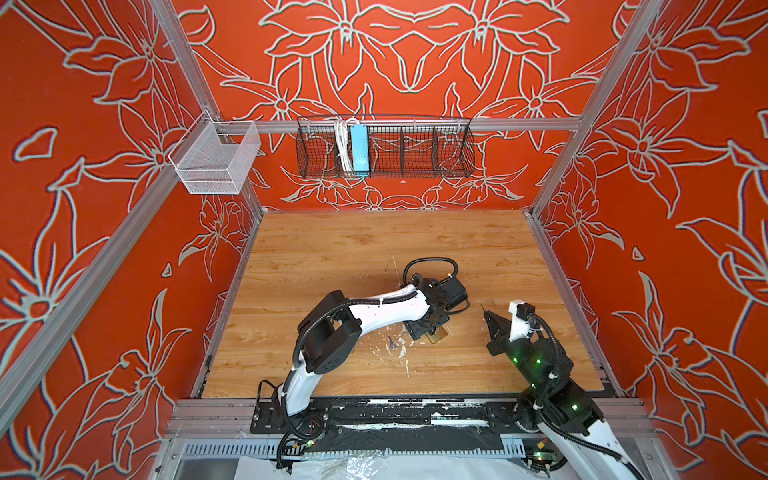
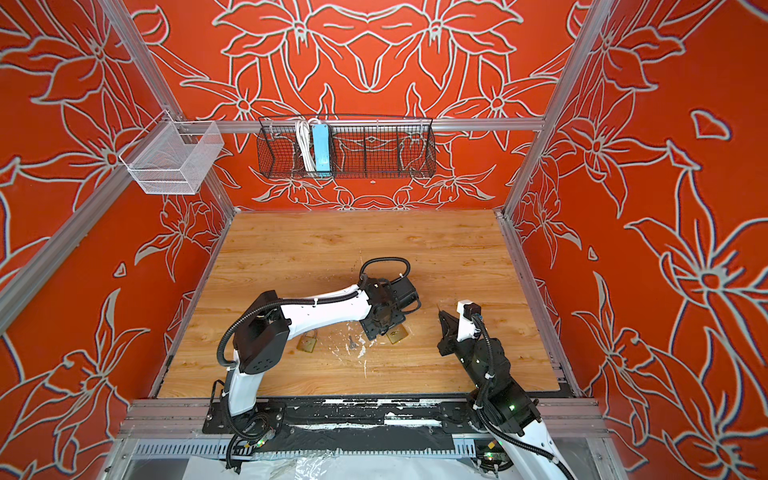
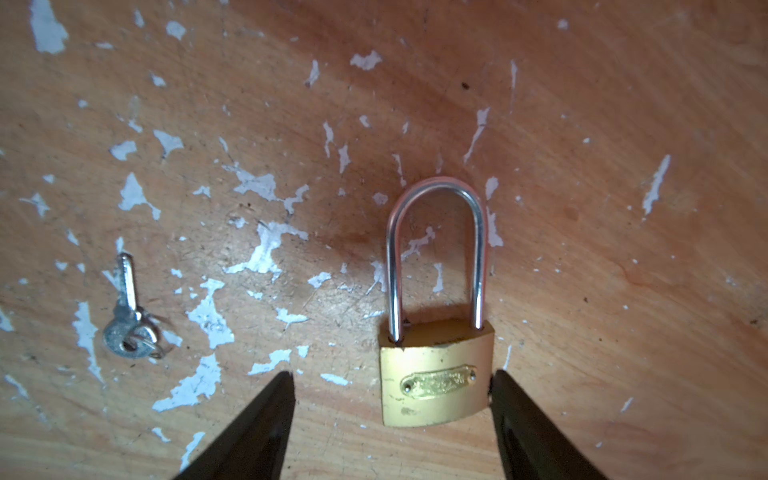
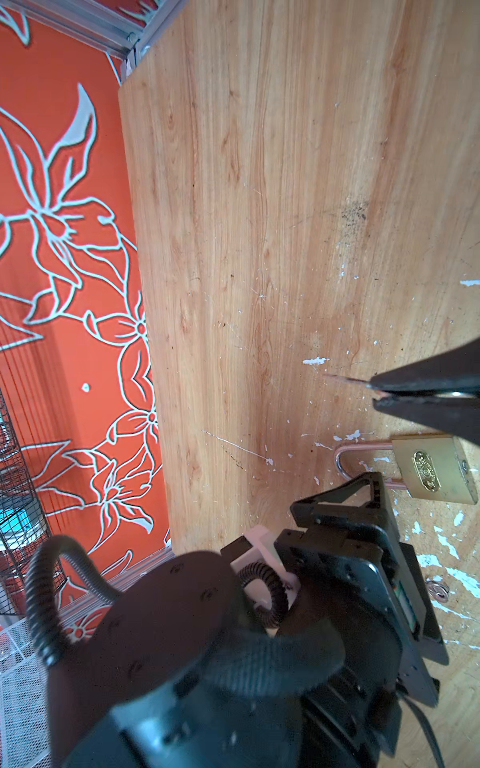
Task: Unlock with the key
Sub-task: 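Move the left gripper over the long-shackle brass padlock and lower it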
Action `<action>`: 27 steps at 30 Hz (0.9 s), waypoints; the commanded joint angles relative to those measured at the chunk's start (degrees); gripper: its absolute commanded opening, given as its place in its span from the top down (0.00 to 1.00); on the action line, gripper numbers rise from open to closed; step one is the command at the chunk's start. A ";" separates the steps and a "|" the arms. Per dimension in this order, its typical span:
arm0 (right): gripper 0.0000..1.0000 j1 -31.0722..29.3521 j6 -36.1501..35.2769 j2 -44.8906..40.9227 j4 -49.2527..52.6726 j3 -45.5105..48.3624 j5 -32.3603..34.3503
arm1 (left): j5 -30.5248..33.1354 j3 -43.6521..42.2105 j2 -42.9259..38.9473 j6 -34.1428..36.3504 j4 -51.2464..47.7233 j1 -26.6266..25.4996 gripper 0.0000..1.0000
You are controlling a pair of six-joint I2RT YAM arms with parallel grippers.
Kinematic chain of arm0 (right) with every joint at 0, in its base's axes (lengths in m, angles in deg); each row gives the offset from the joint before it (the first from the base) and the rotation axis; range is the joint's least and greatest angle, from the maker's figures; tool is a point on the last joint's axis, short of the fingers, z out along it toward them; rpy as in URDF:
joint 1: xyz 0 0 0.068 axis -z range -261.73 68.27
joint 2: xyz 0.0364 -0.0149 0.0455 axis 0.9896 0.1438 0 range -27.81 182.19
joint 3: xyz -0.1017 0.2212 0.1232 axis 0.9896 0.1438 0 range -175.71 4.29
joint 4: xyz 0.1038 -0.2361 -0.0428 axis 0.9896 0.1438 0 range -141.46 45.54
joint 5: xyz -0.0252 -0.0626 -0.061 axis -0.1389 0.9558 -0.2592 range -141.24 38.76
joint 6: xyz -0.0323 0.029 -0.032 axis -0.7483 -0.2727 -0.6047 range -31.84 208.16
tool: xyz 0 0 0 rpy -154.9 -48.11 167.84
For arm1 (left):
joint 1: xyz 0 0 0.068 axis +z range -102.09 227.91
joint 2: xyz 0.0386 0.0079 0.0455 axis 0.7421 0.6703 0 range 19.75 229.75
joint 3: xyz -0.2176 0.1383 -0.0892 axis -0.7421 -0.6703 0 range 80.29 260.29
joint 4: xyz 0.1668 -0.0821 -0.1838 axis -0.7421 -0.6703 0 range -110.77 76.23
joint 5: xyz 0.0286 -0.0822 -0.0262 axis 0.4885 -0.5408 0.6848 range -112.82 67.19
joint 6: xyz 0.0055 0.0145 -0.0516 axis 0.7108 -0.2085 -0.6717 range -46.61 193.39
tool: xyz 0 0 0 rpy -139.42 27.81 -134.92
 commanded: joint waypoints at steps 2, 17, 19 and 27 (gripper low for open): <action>1.00 0.35 0.61 -0.58 0.54 0.51 1.17 | -1.19 3.59 3.39 -2.01 -3.17 -0.11 0.24; 1.00 0.30 0.50 -0.46 0.44 0.53 0.85 | -3.78 10.22 10.17 -6.47 -4.97 -1.83 0.22; 1.00 0.37 0.41 -0.46 0.31 0.51 0.81 | -3.52 10.85 10.81 -7.48 -6.12 -1.83 0.22; 1.00 0.29 0.41 -0.43 0.29 0.53 0.45 | -4.04 12.59 13.64 -11.08 -9.99 -1.83 0.25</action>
